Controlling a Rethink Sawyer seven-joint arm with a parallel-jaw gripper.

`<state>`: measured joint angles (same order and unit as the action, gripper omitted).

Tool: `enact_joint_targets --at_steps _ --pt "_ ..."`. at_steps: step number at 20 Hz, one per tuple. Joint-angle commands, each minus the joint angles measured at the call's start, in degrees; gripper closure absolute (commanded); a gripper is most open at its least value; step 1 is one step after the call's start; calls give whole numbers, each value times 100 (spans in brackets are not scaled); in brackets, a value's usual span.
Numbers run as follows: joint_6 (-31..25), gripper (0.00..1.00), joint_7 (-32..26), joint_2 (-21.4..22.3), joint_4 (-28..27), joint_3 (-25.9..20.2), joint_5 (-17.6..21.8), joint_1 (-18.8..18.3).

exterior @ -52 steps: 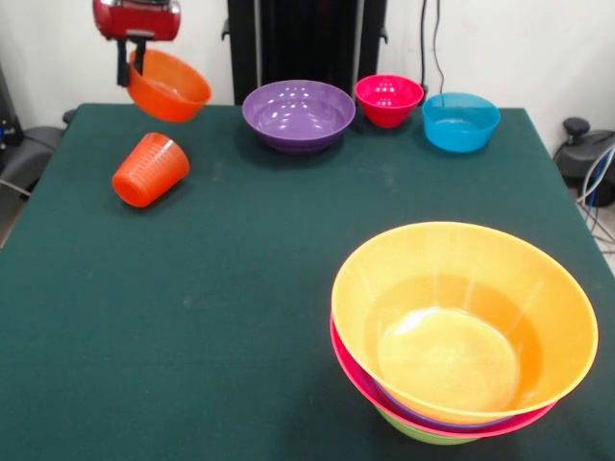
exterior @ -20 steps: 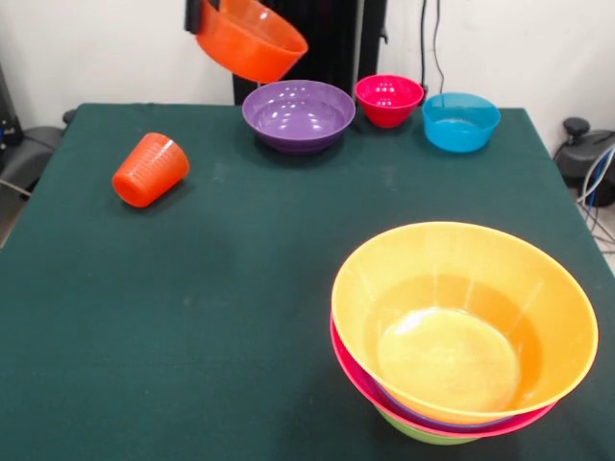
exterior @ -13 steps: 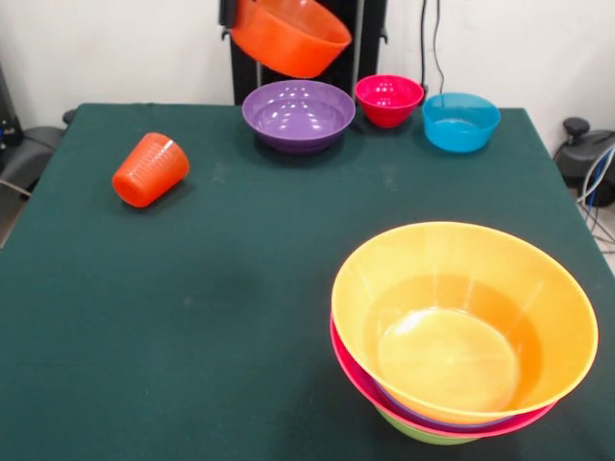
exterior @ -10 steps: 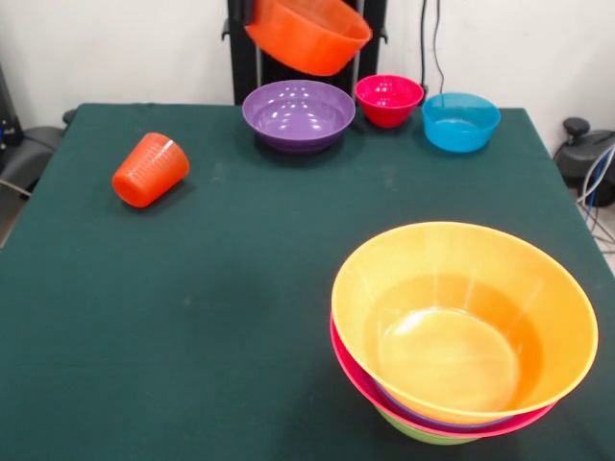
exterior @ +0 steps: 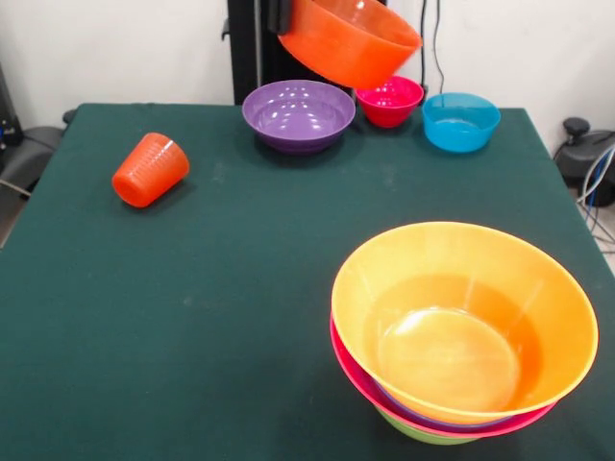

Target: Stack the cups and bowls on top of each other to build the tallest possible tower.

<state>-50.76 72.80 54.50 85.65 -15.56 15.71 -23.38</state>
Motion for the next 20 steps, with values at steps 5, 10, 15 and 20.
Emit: enact_joint_targets --at_steps 5,10,15,20 --pt "-874 100 895 -1092 -1460 -268 -476 316" --pt "-786 100 694 -1150 -1482 -242 -642 330" --pt "-715 100 578 -1570 -1898 -356 -793 412" --pt "-894 100 433 -2011 -2551 -435 -882 495"
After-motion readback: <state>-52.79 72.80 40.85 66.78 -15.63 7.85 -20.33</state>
